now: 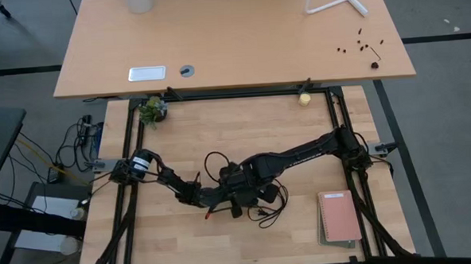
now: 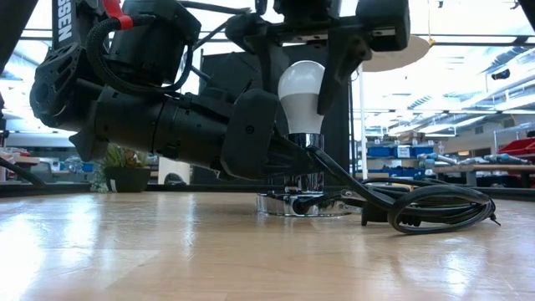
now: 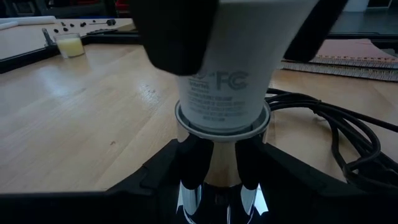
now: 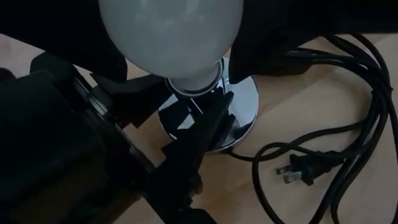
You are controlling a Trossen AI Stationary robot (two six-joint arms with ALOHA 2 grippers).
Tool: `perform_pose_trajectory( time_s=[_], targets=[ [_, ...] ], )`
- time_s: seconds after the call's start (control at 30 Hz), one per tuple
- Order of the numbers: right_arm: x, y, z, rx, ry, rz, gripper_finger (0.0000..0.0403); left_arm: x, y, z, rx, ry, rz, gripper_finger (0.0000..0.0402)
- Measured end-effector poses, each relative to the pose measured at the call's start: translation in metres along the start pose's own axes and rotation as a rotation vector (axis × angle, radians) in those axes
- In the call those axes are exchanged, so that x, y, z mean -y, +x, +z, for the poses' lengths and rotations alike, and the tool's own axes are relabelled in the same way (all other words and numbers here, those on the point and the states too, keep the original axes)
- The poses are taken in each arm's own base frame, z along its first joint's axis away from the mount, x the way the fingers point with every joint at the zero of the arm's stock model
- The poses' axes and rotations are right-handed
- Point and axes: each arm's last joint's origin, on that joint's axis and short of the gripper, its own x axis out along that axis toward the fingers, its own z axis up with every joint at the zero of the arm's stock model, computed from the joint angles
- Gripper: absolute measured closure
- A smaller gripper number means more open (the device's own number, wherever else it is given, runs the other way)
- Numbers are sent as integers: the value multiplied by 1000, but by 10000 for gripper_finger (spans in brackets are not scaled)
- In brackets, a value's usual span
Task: Screw lightbulb
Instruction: Insert the white lightbulb into the silver lamp
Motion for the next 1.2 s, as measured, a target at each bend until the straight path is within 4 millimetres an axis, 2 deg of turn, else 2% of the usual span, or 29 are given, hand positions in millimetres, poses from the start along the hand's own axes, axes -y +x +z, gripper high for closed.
perform_pose_trajectory(
  time_s=[0.13,0.3,0.47,0.8,0.97,1.2],
  targets=[
    [1,0,1,9,126,-9,138,0,0,0,0,0,0,217],
    [3,0,2,26,351,-21,132,0,0,0,0,0,0,217],
    [5,0,2,44,677,-33,121,0,0,0,0,0,-3,217],
    [14,1,-4,75,1363,-33,126,0,0,0,0,3,-4,217],
    [13,1,-5,68,1434,-44,110,0,0,0,0,3,-4,217],
    [13,1,-5,60,1351,-33,75,0,0,0,-3,0,-2,217]
  ],
)
